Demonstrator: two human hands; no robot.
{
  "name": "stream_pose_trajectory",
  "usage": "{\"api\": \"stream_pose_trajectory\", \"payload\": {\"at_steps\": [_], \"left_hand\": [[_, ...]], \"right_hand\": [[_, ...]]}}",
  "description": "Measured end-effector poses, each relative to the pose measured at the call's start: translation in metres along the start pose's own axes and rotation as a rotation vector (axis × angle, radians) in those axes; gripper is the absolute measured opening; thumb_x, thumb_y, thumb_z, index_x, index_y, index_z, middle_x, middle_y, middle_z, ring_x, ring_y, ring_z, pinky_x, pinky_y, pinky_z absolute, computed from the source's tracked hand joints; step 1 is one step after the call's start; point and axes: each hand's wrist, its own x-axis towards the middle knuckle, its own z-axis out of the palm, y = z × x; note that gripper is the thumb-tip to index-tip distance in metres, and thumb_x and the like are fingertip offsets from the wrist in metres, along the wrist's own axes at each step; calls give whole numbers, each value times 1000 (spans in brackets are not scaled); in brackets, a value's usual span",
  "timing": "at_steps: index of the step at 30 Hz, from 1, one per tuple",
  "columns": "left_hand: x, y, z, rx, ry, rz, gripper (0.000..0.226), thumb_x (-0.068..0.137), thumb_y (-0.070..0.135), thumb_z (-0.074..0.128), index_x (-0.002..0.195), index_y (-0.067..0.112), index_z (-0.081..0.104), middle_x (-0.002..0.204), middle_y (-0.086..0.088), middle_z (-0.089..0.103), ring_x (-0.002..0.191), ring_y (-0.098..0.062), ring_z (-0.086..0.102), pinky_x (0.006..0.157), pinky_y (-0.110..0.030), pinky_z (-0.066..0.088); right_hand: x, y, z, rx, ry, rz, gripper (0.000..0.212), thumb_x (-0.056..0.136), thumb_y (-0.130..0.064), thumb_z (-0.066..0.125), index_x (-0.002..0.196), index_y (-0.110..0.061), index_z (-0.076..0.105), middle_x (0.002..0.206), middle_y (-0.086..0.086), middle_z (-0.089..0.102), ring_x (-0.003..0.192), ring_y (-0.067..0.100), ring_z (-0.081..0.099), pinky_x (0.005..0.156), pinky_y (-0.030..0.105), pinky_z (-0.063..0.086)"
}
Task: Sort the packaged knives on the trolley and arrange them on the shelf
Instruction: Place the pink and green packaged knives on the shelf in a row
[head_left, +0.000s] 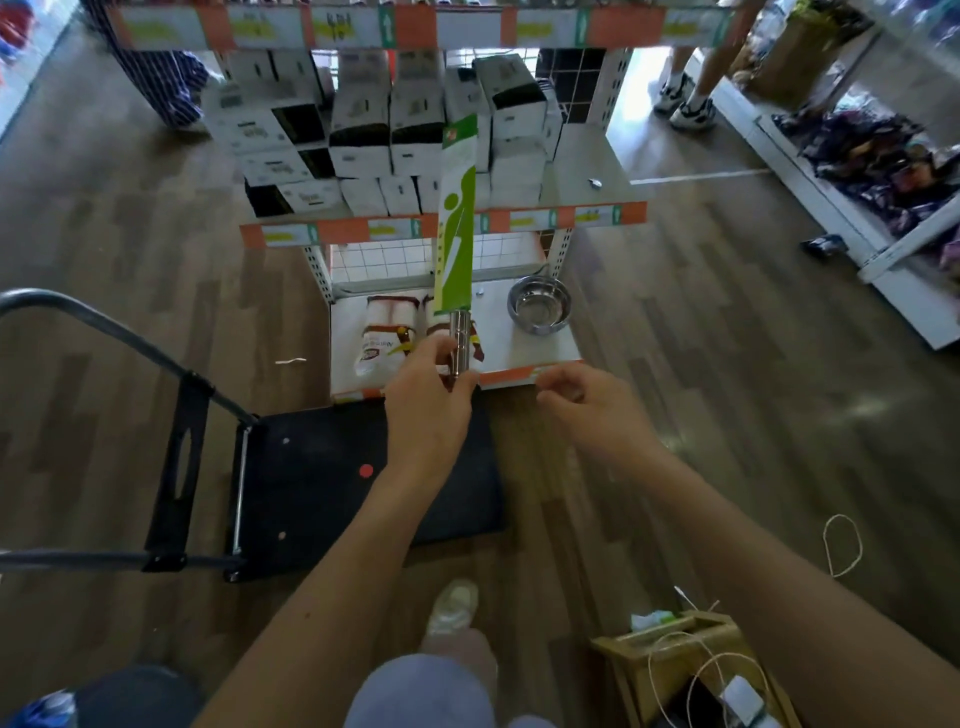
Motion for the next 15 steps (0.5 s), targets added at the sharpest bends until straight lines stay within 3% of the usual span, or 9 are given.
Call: {"api": "stream_pose_trajectory", "payload": {"at_steps": [6, 13, 15], "left_hand": [[28, 23, 22, 41, -8, 19, 28, 82, 11, 66, 109, 7, 58, 108, -7, 63, 94, -13, 56, 83, -24, 44], [87, 55, 68, 63, 21, 35, 32, 82, 14, 67, 112, 9, 57, 110, -6, 64, 96, -13, 59, 81, -23, 46], [108, 70, 82, 66, 30, 31, 32, 82, 14, 66, 113, 9, 58, 110, -6, 65, 94, -11, 58, 77, -16, 44]], "right_hand": [[33, -2, -30, -26, -59, -35, 22, 91, -21, 54, 112, -17, 60, 97, -10, 55, 82, 0, 51, 63, 7, 38], [122, -1, -68, -61, -36, -93, 17, 89, -23, 56, 104, -19, 62, 86, -12, 54, 72, -2, 49, 57, 9, 36], [149, -5, -84, -75, -27, -111, 18, 89, -23, 57, 104, -17, 64, 88, -10, 57, 74, 0, 51, 60, 11, 38]]}}
